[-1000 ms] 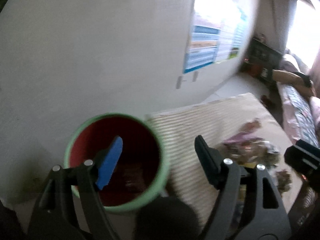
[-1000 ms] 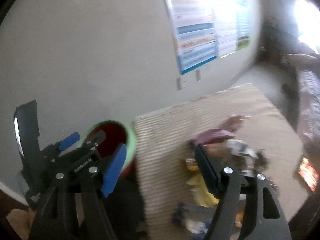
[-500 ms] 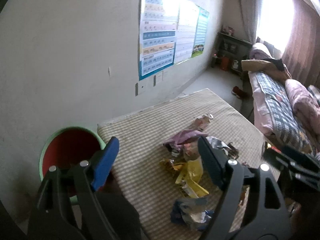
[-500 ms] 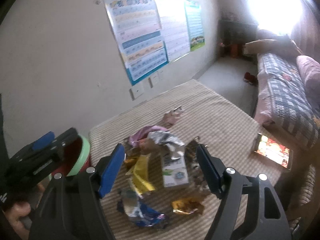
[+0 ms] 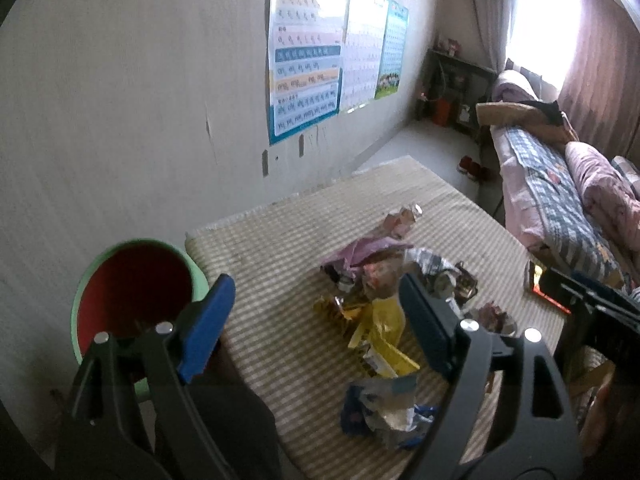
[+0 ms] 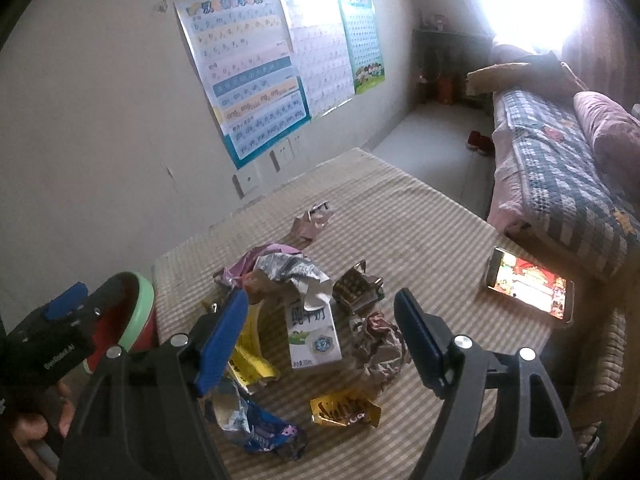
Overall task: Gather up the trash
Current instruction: 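Move both tools back over the remaining wrappers on the table, then grasp the yellow paper with the left tool while the right tool grasps crumpled paper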
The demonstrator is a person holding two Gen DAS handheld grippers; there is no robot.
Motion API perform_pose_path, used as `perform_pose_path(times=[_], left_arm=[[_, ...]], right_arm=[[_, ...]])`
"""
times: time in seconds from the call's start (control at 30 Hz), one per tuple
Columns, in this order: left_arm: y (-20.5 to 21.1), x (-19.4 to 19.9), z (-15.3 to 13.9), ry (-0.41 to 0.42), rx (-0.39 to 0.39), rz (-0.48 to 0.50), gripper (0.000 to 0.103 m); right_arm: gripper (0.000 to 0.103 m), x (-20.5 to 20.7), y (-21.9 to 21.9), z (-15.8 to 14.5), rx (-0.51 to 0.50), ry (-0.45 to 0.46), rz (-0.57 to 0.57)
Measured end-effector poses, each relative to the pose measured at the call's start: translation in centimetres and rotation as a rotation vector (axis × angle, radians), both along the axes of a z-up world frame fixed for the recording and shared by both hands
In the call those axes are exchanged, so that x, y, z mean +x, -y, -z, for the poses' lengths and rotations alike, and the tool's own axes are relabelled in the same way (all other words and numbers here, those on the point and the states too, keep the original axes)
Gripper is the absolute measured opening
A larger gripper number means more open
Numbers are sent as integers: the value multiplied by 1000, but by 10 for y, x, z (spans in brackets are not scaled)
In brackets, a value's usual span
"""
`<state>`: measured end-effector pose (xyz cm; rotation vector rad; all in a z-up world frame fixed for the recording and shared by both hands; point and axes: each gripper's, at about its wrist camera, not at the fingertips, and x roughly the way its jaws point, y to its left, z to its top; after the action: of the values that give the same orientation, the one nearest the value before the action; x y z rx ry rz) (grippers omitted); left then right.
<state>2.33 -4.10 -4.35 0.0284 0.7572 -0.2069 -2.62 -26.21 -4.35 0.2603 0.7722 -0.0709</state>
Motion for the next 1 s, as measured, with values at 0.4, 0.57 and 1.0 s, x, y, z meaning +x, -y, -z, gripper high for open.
perform_pose_path(times=[0.4,0.57,1.0], left_arm=[[43,36,83,-226,29,130,81],[53,49,104,-325,18,138,81],[64,48,122,-363,50,172,44]], right_arm=[[73,1,15,20,2,-55,23],[73,-2,23,27,3,-74,37],[73,-3,40,60,26,-161,63]])
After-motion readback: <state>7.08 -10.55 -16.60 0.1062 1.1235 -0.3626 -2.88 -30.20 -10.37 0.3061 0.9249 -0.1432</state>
